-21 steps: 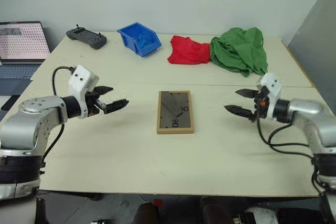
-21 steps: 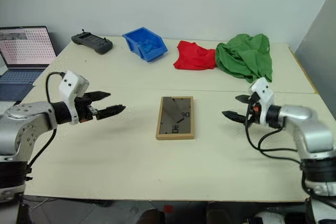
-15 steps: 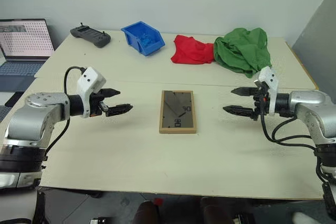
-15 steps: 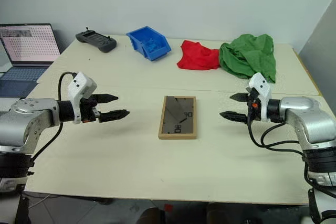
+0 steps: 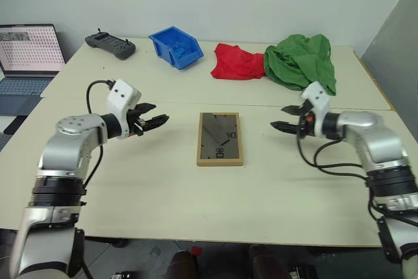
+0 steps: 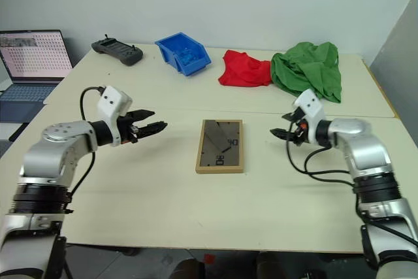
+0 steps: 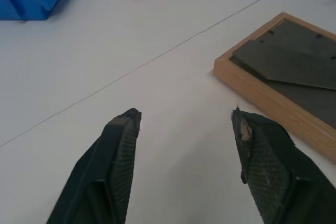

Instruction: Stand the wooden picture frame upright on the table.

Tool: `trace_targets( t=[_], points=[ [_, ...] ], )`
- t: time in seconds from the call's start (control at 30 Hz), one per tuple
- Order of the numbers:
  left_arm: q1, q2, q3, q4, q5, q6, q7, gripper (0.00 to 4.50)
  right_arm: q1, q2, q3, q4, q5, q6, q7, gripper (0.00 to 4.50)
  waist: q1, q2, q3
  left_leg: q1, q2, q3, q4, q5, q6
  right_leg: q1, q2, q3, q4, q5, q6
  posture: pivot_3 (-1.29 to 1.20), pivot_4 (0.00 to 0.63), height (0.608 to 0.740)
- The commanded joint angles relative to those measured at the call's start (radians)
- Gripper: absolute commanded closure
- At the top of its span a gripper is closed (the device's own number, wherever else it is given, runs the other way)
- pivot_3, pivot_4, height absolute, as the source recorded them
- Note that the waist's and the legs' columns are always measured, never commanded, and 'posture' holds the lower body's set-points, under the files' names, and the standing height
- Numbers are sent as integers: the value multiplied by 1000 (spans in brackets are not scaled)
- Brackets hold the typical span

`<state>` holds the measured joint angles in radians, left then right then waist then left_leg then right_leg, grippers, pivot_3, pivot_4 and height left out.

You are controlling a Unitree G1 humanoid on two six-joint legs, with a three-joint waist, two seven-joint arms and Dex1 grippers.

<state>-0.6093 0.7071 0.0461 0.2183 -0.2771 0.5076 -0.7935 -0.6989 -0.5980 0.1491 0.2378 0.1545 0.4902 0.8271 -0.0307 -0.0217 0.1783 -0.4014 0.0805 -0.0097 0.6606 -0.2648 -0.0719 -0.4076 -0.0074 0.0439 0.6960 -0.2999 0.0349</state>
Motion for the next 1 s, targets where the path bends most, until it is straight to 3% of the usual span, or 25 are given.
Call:
trace_targets(
  t=[0.03,0.07,0.33,0.63,1.0],
  points=[
    [-39,-90,-11,69,83,-91,152,2566,-32,66,29,68,-106,-119,-132,2356,1,0,0,0,0,0,0,0,0,0,0,0,0,0,0,0,150,740],
    [-45,-120,-11,108,108,-119,203,2643,-32,92,36,92,-125,-137,-164,2427,1,0,0,0,0,0,0,0,0,0,0,0,0,0,0,0,150,740],
    [-54,-303,-39,197,145,-183,289,4452,-39,259,20,183,-166,-194,-309,4421,1,0,0,0,0,1,0,1,-2,-1,-1,0,1,0,0,0,150,740],
    [-6,-378,-98,111,142,-119,238,4494,-1,330,39,98,-144,-136,-268,4486,0,0,0,0,0,1,0,1,-3,0,-1,0,1,0,0,0,150,740],
    [154,-255,-172,-259,71,100,36,4494,141,287,72,-271,-31,100,-107,4486,0,0,0,0,0,0,0,0,0,0,-1,0,1,0,0,0,150,740]
  ],
)
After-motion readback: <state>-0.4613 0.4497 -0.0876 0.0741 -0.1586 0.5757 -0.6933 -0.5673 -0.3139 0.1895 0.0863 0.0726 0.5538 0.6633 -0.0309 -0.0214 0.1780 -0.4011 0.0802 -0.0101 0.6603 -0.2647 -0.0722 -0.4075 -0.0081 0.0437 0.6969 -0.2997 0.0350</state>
